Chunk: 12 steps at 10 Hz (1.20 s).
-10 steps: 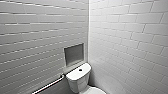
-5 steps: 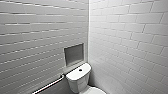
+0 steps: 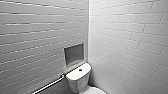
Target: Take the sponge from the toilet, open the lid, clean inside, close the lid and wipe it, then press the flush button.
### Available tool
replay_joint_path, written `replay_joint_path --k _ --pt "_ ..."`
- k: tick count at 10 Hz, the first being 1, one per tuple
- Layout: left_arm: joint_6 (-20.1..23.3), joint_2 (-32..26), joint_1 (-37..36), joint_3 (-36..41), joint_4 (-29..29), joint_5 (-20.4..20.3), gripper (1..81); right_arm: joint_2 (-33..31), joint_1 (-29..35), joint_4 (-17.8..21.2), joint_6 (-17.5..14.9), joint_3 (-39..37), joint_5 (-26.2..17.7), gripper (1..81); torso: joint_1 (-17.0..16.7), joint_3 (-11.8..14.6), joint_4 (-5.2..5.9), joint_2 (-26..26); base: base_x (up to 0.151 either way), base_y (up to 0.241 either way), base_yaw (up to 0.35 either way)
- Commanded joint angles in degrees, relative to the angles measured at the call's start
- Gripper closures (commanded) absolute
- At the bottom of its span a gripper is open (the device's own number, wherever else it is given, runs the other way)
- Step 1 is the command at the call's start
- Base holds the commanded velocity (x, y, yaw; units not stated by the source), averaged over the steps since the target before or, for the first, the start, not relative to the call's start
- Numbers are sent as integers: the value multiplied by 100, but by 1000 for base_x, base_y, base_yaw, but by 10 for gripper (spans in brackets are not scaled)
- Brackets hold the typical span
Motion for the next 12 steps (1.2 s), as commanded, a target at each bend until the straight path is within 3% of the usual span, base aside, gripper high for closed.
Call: replay_joint_path --k 1,4,12 --pt "-11 -58 -341 72 -82 308 10 -168 269 37 -22 189 -330 811 0 0 0 0 0 0 0" --pt "-11 -58 -358 72 -90 308 10 -168 278 98 5 162 -330 811 0 0 0 0 0 0 0" --pt "-10 -58 -350 81 -108 299 10 -168 199 90 13 118 -321 811 -9 2 0 -2 88 0 0"
